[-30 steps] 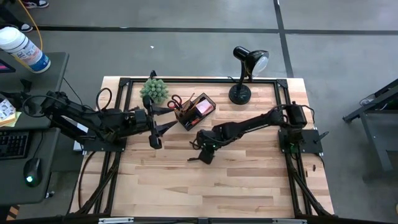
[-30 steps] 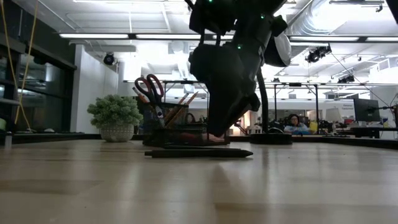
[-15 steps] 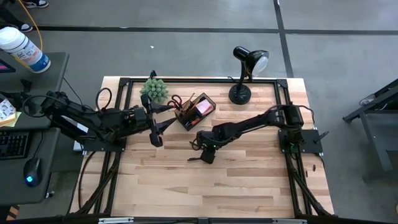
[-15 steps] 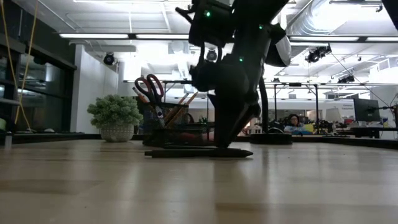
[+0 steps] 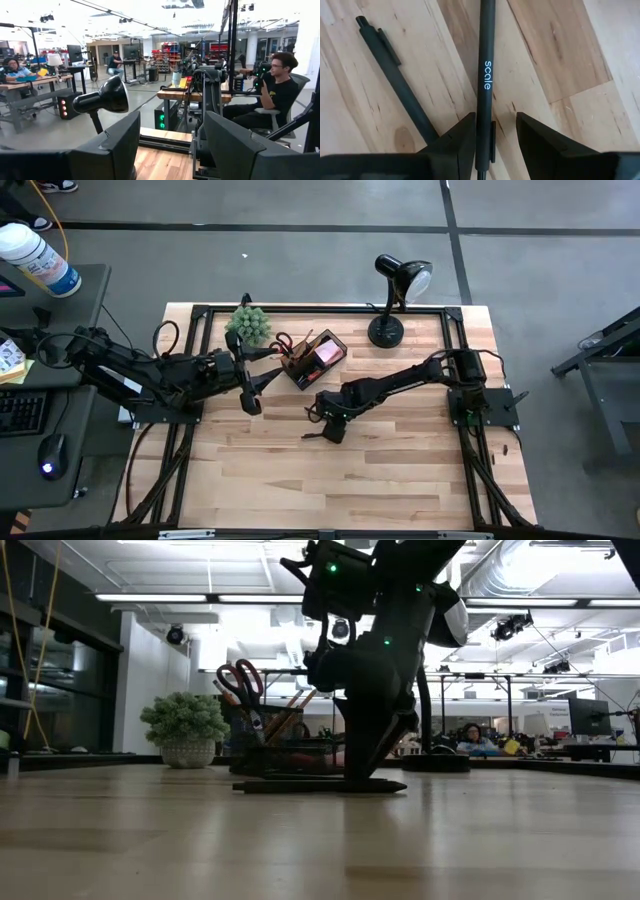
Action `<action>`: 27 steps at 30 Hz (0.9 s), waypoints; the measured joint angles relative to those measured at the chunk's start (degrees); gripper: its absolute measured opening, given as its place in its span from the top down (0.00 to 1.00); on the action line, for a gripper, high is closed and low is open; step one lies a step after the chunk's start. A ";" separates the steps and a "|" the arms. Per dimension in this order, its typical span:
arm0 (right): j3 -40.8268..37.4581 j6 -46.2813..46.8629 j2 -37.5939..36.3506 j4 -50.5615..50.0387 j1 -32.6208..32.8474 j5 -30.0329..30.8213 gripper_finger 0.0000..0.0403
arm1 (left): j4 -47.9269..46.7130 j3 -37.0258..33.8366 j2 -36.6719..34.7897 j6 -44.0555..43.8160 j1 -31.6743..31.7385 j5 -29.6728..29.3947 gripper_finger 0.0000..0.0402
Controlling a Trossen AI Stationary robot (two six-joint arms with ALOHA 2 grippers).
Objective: Pick and place office supplies into organizer
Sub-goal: Put the top black pen into the black desk organizer
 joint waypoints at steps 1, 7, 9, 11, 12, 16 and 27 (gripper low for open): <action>0.00 0.00 0.00 0.04 0.00 0.02 0.67 | 0.01 0.00 -0.01 0.01 0.00 0.01 0.48; 0.00 0.30 0.00 -0.02 0.00 1.77 0.67 | -0.06 0.00 0.01 0.11 0.00 0.00 0.48; 0.00 0.35 0.00 -0.02 0.10 1.75 0.67 | -0.06 0.00 0.00 0.11 0.00 -0.01 0.48; 0.00 0.37 0.00 -0.04 0.33 1.96 0.67 | -0.09 0.00 0.00 0.11 -0.02 -0.49 0.48; 0.00 0.39 0.00 -0.04 0.47 2.19 0.67 | -0.10 0.00 -0.01 0.11 0.00 -0.80 0.48; 0.00 0.15 0.00 -0.07 0.79 2.26 0.67 | -0.10 0.00 -0.01 0.47 0.00 -1.51 0.48; 0.33 0.28 4.33 0.00 2.60 2.41 0.72 | -0.15 0.00 -0.01 0.55 -0.02 -1.49 0.48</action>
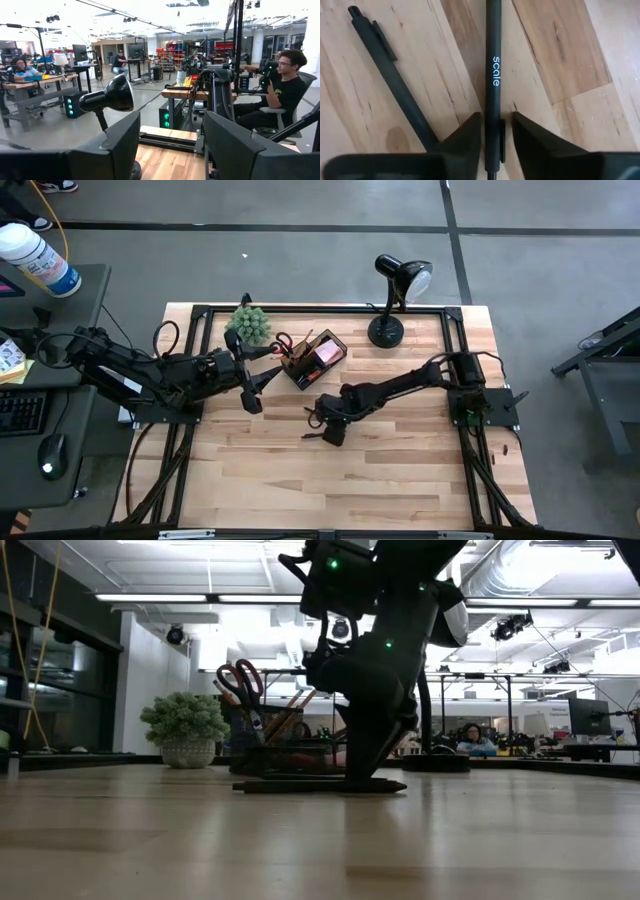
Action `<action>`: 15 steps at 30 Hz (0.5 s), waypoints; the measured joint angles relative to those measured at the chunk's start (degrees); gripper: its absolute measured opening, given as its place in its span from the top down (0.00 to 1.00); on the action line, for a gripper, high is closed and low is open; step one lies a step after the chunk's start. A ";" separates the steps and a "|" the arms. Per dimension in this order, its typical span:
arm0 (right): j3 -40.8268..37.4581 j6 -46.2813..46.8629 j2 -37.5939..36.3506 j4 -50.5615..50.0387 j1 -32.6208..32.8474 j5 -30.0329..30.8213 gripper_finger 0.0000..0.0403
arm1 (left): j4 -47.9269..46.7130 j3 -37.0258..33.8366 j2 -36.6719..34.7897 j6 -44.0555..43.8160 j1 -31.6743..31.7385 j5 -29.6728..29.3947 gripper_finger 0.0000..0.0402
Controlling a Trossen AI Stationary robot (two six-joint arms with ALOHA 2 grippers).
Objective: Pick and place office supplies into organizer
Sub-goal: Put the top black pen into the black desk organizer
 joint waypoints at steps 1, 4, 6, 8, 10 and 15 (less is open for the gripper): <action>-0.02 -0.10 0.02 0.05 0.16 0.28 0.75 | 0.00 0.00 0.02 0.00 0.01 -0.01 0.48; -0.02 -0.23 0.11 0.20 0.35 -0.10 0.87 | 0.00 0.00 0.00 0.00 0.02 0.00 0.48; -0.04 -0.30 0.11 0.28 0.33 -0.82 0.94 | 0.00 0.00 0.00 0.00 0.00 0.00 0.48; 0.01 -0.57 0.10 0.80 0.40 -1.38 0.95 | -0.01 0.00 0.02 0.00 0.02 0.00 0.48; 0.65 -0.72 0.06 -0.13 0.42 -1.44 0.94 | 0.00 0.00 0.01 -0.02 0.02 0.00 0.48; 5.28 -2.72 0.36 -4.61 0.46 -0.58 0.93 | -0.07 0.00 -0.86 0.03 -0.02 0.00 0.48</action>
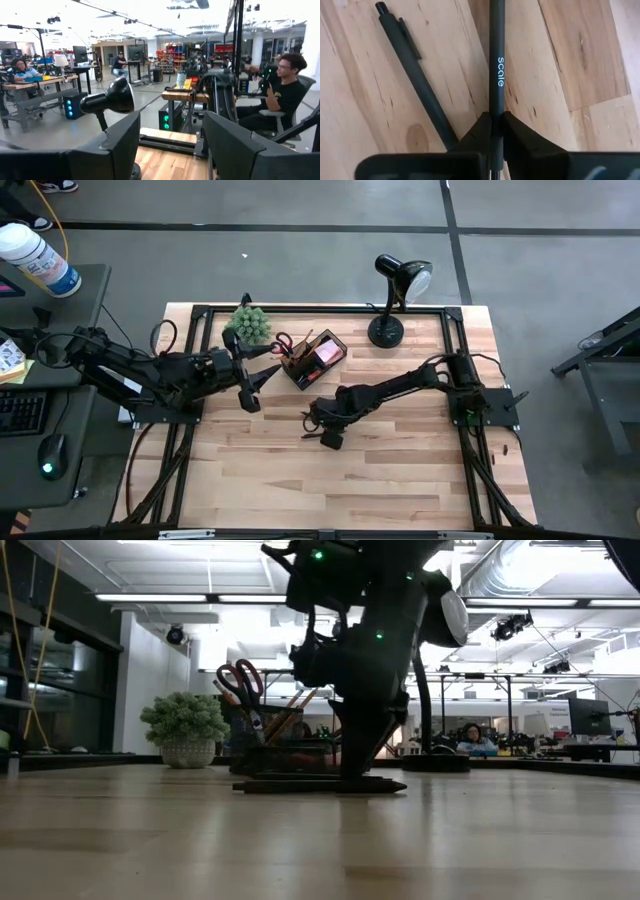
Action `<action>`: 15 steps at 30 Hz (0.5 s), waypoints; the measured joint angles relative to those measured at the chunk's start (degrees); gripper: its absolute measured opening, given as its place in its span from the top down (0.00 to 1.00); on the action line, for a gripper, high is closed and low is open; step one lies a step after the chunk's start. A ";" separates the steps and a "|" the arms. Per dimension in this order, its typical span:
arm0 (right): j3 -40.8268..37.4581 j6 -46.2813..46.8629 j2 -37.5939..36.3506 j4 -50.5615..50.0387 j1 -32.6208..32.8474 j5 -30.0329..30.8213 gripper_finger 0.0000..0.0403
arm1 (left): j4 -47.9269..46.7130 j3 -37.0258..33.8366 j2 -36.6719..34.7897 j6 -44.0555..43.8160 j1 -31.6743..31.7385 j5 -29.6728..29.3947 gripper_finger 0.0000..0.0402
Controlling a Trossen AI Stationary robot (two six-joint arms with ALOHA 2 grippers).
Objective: Pick and place office supplies into organizer
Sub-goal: Put the top black pen into the black desk organizer
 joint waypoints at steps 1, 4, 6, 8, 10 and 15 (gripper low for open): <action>1.04 -0.52 0.10 -0.90 0.00 0.14 0.94 | -0.01 0.00 -0.56 0.36 0.00 0.00 0.48; 4.19 -2.35 0.64 -3.05 -0.06 0.52 0.97 | 0.01 0.00 -2.96 2.56 0.00 0.00 0.48; 6.08 -3.06 0.69 -4.11 -0.19 1.00 0.97 | -0.24 0.00 -5.08 3.71 0.00 0.01 0.48; 7.91 -3.13 0.47 -4.45 -0.37 1.25 0.97 | -0.61 0.00 -7.24 4.60 0.00 0.04 0.48; 9.60 -3.51 0.47 -5.67 -0.42 1.77 0.96 | -0.95 0.01 -9.12 5.62 -0.01 0.22 0.48; 14.38 -5.05 0.42 -9.52 -0.44 2.89 0.95 | -4.08 0.02 -13.12 5.98 -0.02 2.58 0.48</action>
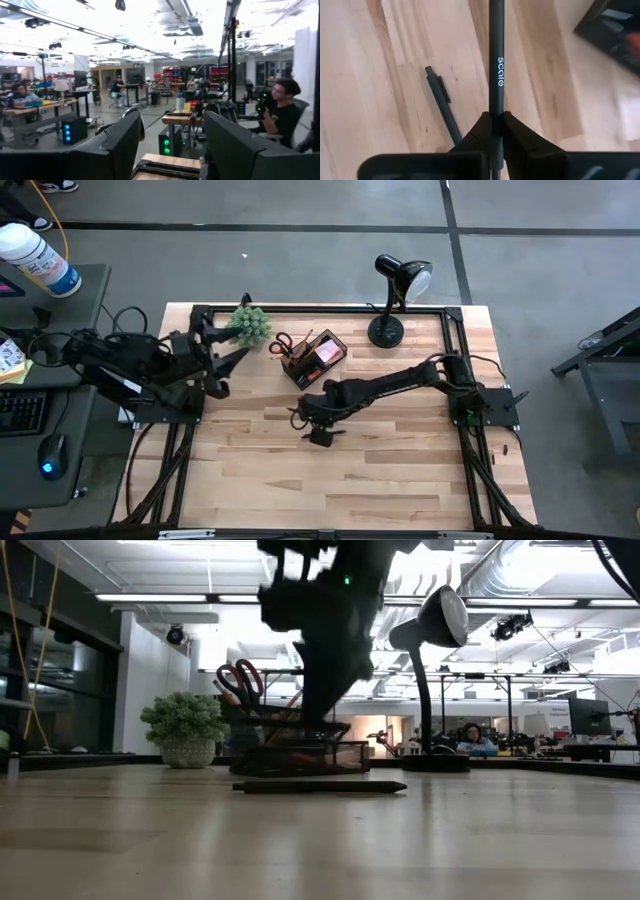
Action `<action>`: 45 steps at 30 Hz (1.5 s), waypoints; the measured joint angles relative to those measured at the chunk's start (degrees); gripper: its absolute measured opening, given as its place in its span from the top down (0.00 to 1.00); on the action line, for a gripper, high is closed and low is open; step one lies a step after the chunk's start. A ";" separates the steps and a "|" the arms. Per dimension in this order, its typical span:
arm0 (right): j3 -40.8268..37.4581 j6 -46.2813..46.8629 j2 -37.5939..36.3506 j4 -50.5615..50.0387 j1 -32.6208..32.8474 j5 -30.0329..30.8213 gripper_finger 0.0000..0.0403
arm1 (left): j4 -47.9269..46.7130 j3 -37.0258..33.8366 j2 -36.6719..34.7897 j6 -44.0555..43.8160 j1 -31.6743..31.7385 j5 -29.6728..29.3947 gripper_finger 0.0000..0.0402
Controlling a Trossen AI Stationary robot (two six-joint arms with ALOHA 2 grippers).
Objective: Pick and place office supplies into organizer
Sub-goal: Put the top black pen into the black desk organizer
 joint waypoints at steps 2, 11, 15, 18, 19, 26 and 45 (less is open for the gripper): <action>2.25 -1.28 -0.03 -2.20 0.04 1.39 0.96 | -2.03 0.00 -1.15 -0.04 -0.02 0.72 0.48; 13.02 -6.50 -0.18 -11.90 -1.35 10.50 0.96 | -6.71 -0.02 -4.02 -0.54 -0.02 4.84 0.48; 16.96 -8.74 -0.25 -17.19 -3.41 13.53 0.96 | -8.50 -0.02 -5.09 -0.55 0.00 6.31 0.48; 19.56 -9.82 -0.25 -20.83 -5.04 14.51 0.95 | -9.73 -0.01 -5.55 -0.68 -0.02 7.99 0.48; 20.32 -10.34 -0.27 -21.51 -5.50 14.98 0.95 | -10.16 -0.02 -5.74 -0.68 -0.02 8.74 0.48; 24.71 -11.83 -0.28 -22.84 -8.53 15.32 0.95 | -13.70 0.01 -6.68 -1.41 -0.02 12.20 0.48; 37.66 -15.19 -2.80 -12.59 -12.53 11.21 0.95 | -28.00 -0.02 -7.40 -11.29 0.02 -0.04 0.48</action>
